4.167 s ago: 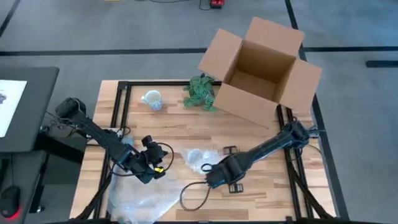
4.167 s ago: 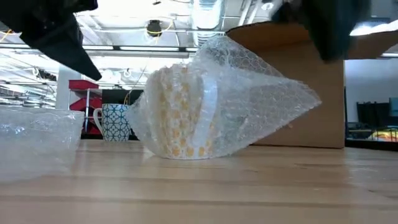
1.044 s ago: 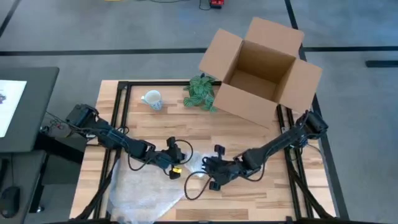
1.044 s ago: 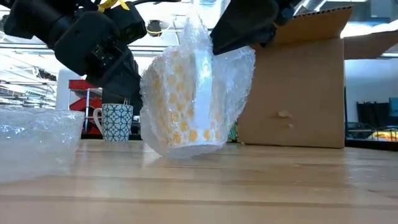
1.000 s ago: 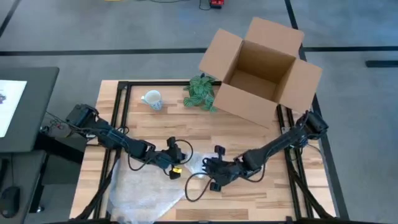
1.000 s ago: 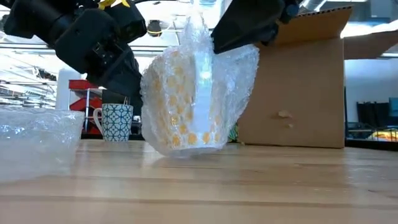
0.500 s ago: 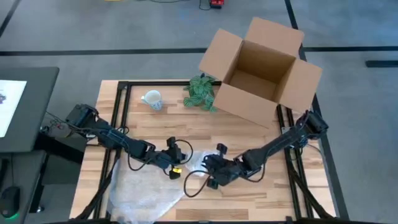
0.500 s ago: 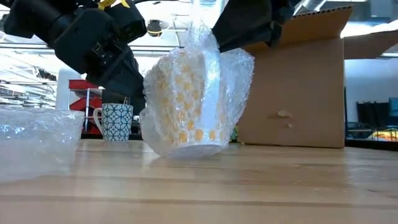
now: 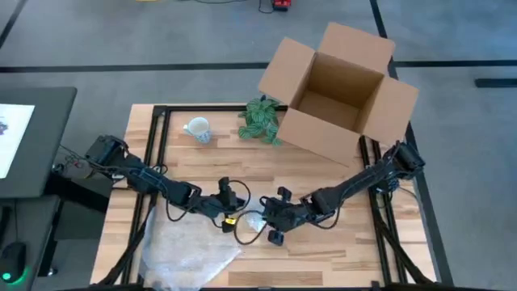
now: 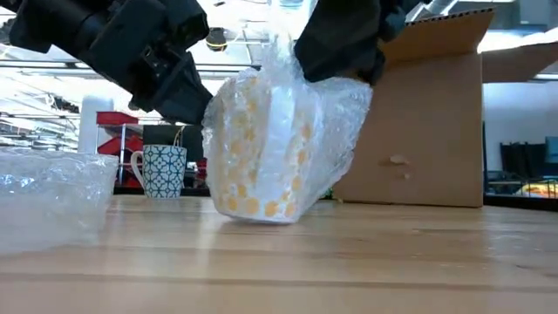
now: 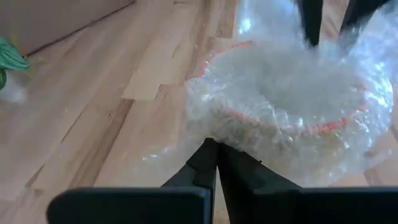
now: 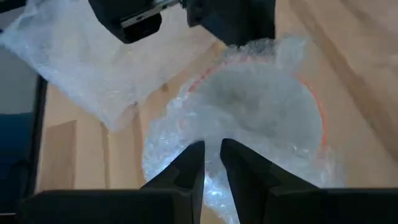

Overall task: Wrap mug
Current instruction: Wrap the yellow mug

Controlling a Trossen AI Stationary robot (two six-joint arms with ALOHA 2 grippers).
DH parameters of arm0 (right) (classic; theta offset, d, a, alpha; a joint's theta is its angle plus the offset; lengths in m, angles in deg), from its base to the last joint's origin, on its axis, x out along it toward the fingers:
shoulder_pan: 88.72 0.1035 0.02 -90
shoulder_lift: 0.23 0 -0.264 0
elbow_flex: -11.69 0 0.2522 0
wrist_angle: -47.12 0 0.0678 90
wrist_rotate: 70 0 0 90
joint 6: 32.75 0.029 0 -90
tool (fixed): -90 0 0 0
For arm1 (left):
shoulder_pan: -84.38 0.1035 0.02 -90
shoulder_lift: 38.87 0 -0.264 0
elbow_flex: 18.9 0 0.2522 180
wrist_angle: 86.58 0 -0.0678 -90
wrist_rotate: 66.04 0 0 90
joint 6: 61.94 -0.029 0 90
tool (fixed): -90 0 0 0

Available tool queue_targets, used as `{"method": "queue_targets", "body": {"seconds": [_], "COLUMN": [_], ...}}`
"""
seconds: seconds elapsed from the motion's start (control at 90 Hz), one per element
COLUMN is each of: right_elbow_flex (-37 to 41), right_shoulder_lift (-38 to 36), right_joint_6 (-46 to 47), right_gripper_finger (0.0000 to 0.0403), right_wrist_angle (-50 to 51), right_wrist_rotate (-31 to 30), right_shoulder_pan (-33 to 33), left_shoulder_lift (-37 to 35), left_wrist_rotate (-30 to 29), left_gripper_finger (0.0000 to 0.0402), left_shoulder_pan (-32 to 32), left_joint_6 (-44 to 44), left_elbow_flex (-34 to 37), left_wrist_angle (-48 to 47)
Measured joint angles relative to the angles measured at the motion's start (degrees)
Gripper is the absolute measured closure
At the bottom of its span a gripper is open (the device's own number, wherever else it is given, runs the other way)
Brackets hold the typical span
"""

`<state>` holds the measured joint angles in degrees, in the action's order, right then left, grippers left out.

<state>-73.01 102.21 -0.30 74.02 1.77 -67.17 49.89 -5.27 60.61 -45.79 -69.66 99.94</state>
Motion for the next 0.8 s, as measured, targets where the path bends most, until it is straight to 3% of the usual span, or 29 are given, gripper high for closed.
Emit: {"method": "queue_targets", "body": {"seconds": [0.233,0.533,0.8], "right_elbow_flex": [0.0,0.0,-6.7], "right_shoulder_lift": [0.0,0.1,7.6], "right_joint_6": [0.2,0.1,-2.6], "right_gripper_finger": [0.0359,0.0400,0.0403], "right_wrist_angle": [0.1,0.4,6.5], "right_wrist_rotate": [6.2,8.5,12.9], "right_shoulder_pan": [-3.5,-6.3,-6.7], "left_shoulder_lift": [0.3,0.3,0.3], "left_wrist_rotate": [0.1,1.1,0.7], "left_gripper_finger": [0.0402,0.0402,0.0402], "left_shoulder_pan": [0.3,1.4,1.4], "left_joint_6": [-0.6,-0.6,-0.7], "left_elbow_flex": [0.0,-0.1,-0.1], "left_wrist_angle": [0.3,1.1,0.1]}}
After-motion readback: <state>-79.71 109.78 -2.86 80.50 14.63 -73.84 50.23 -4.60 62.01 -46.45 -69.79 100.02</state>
